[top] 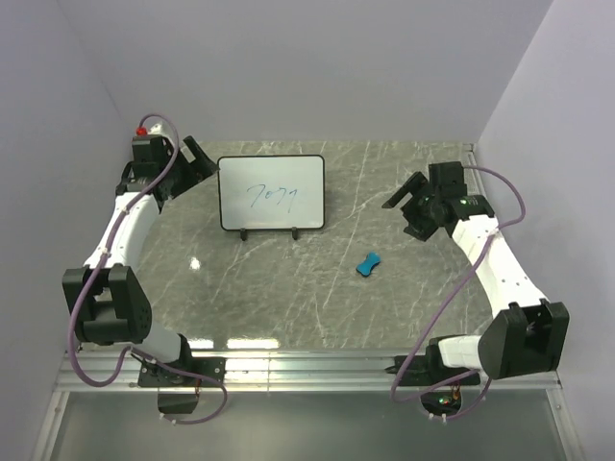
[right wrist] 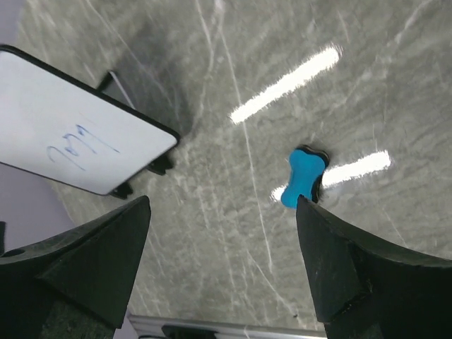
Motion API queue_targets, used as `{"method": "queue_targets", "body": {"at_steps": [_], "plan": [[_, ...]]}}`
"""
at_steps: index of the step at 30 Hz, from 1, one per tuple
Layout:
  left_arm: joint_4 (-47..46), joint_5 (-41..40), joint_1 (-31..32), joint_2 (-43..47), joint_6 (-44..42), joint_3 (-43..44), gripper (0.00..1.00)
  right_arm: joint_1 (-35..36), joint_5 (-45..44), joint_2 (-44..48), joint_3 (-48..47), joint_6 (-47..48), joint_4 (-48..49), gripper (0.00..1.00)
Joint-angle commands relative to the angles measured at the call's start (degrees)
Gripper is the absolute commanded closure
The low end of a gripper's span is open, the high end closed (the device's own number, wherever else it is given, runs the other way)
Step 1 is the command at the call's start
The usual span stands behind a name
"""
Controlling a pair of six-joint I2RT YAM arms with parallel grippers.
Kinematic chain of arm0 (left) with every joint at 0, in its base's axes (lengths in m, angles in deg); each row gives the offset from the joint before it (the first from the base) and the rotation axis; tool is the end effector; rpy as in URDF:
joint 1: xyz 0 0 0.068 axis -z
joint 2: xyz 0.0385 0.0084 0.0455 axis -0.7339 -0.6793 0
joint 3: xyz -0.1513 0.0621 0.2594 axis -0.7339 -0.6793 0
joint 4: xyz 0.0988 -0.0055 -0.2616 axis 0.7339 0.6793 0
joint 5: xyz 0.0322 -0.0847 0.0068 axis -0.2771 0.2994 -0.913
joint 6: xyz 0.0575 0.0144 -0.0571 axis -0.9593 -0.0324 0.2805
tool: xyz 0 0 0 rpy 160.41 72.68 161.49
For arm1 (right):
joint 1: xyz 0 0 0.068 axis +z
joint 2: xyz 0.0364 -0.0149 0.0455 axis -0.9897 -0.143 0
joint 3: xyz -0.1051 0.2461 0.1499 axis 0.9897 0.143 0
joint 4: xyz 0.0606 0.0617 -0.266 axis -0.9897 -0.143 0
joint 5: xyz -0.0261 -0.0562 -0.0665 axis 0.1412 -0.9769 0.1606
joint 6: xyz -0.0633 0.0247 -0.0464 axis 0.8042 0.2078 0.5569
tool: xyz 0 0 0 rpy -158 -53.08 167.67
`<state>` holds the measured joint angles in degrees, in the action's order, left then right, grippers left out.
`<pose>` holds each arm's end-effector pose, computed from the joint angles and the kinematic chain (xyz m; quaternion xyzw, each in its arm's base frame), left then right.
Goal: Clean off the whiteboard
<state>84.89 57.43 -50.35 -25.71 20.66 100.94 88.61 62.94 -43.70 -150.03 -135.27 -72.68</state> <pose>0.3901 0.0078 0.3335 -0.2273 0.8491 -0.2004 0.4326 0.3020 0.0453 0.3188 0.3189 0.8727 0.2253 0.2931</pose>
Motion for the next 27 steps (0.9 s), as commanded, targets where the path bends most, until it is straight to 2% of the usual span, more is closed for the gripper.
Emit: {"method": "queue_targets", "body": {"at_steps": [1, 5, 11, 15, 21, 27], "plan": [[-8.2, 9.4, -1.5, 2.5, -4.5, -2.3, 0.01, 1.2, 2.2, -0.6, 1.8, -0.9, -3.0, 0.10], [-14.6, 19.8, -5.1, 2.2, -4.0, -6.5, 0.01, 4.1, 1.7, -1.3, 3.3, -2.0, -5.0, 0.10], [-14.0, 24.9, -7.9, -3.7, -6.1, -3.6, 0.00, 11.3, -0.4, -6.1, 3.7, -4.7, -8.7, 0.09], [-14.4, 27.6, -8.0, -5.5, -5.7, -3.0, 0.00, 12.8, -1.2, -8.3, 5.0, -7.3, -8.9, 0.09], [-14.8, 28.4, -7.9, -3.7, -2.0, -5.9, 0.01, 13.0, -3.5, -9.6, 7.7, -8.3, -5.8, 0.09], [-11.6, 21.4, -6.4, 1.3, -2.3, -10.1, 0.01, 13.1, -4.6, -13.6, 7.7, -8.3, -4.4, 0.09]]}}
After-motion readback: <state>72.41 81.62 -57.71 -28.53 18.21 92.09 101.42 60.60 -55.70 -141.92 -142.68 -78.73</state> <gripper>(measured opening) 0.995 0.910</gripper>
